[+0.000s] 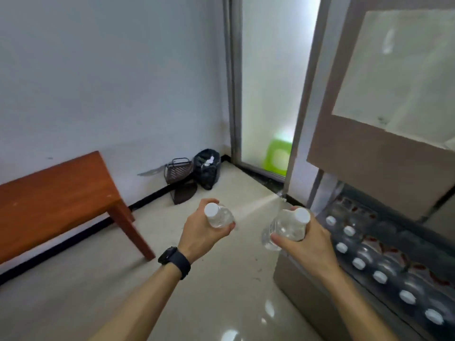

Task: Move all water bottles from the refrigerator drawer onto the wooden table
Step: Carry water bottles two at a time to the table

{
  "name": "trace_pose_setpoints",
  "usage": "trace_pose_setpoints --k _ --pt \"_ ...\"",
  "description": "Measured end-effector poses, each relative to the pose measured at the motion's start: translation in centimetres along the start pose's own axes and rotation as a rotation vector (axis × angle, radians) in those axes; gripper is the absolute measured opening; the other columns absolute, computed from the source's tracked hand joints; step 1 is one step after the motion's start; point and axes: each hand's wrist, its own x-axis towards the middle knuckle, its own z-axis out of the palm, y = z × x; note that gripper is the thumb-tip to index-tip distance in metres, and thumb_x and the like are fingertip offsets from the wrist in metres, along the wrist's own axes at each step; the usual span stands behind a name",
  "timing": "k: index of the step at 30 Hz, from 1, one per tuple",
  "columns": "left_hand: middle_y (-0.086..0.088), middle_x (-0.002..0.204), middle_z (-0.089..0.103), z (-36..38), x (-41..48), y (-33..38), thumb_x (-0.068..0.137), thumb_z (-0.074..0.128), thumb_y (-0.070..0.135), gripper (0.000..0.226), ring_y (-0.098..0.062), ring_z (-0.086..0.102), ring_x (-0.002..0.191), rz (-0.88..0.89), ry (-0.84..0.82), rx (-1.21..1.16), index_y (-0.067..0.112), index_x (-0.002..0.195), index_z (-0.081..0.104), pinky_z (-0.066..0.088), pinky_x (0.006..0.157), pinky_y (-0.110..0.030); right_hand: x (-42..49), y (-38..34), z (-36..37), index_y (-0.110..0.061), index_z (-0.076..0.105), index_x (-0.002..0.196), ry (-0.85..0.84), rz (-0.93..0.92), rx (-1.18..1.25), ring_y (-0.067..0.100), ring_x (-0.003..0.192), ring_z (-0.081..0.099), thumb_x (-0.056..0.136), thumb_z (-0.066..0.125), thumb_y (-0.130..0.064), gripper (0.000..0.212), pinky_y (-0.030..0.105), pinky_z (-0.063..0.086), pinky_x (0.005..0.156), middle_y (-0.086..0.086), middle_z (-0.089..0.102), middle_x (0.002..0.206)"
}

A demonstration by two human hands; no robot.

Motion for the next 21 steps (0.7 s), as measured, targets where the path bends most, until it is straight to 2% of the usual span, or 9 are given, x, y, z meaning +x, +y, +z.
trace_pose_setpoints --k 2,6,9,11,14,16,18,21 --pt "0.016 0.098 0.067 -5.0 -2.4 -3.9 0.072 0.087 0.043 0.058 -0.009 0.065 0.09 -0.079 0.094 0.016 0.032 0.116 0.05 0.054 0.076 -0.031 -0.4 -2.8 5.1 -0.045 0.049 0.118 -0.124 -0.057 -0.027 0.011 0.096 0.062 0.063 0.088 -0.045 0.067 0.034 0.054 0.081 -0.017 0.062 0.107" --pt "0.018 0.097 0.064 -15.0 -8.5 -11.3 0.072 0.084 0.046 0.054 -0.005 0.062 0.089 -0.244 0.219 0.054 0.037 0.113 0.049 0.05 0.07 -0.023 -3.3 -8.8 16.0 -0.042 0.05 0.116 -0.35 -0.177 -0.04 0.005 0.093 0.06 0.064 0.086 -0.043 0.064 0.024 0.049 0.074 -0.02 0.061 0.104" --pt "0.016 0.097 0.065 -22.0 -13.2 -16.2 0.067 0.082 0.049 0.054 -0.007 0.064 0.089 -0.343 0.301 0.055 0.039 0.11 0.051 0.055 0.073 -0.032 -6.3 -13.2 23.5 -0.041 0.051 0.115 -0.518 -0.211 -0.02 0.003 0.095 0.061 0.065 0.086 -0.041 0.061 0.024 0.051 0.077 -0.02 0.062 0.104" --pt "0.016 0.098 0.064 -26.5 -16.3 -19.1 0.07 0.084 0.044 0.054 -0.007 0.063 0.09 -0.396 0.348 0.068 0.036 0.114 0.053 0.051 0.071 -0.024 -8.6 -16.2 28.5 -0.041 0.051 0.116 -0.608 -0.224 -0.013 0.002 0.096 0.06 0.066 0.087 -0.039 0.061 0.023 0.05 0.078 -0.02 0.062 0.104" --pt "0.017 0.102 0.061 -32.5 -20.3 -22.6 0.076 0.084 0.035 0.055 -0.002 0.059 0.09 -0.474 0.416 0.045 0.032 0.121 0.052 0.041 0.066 -0.012 -12.0 -20.3 35.1 -0.039 0.051 0.117 -0.712 -0.282 -0.015 0.001 0.096 0.059 0.068 0.086 -0.037 0.061 0.02 0.046 0.073 -0.019 0.061 0.105" --pt "0.019 0.103 0.06 -36.0 -22.5 -24.4 0.077 0.083 0.036 0.055 0.003 0.057 0.089 -0.509 0.457 0.057 0.034 0.121 0.051 0.037 0.062 -0.008 -13.9 -22.4 38.9 -0.038 0.051 0.117 -0.762 -0.306 -0.021 0.002 0.095 0.06 0.068 0.086 -0.036 0.06 0.02 0.047 0.073 -0.018 0.062 0.105" --pt "0.018 0.1 0.061 -39.2 -24.2 -26.1 0.078 0.082 0.037 0.053 0.006 0.056 0.086 -0.551 0.495 0.067 0.035 0.12 0.051 0.037 0.059 -0.007 -15.3 -24.2 42.3 -0.038 0.053 0.119 -0.793 -0.326 -0.026 0.002 0.098 0.061 0.066 0.086 -0.038 0.063 0.021 0.047 0.075 -0.017 0.064 0.107" --pt "0.015 0.094 0.065 -43.2 -26.1 -28.6 0.076 0.082 0.041 0.044 0.001 0.061 0.084 -0.598 0.555 0.096 0.033 0.112 0.057 0.039 0.059 -0.009 -16.6 -26.4 46.9 -0.035 0.052 0.125 -0.849 -0.34 -0.046 0.006 0.101 0.061 0.066 0.086 -0.041 0.069 0.023 0.049 0.079 -0.016 0.064 0.111"
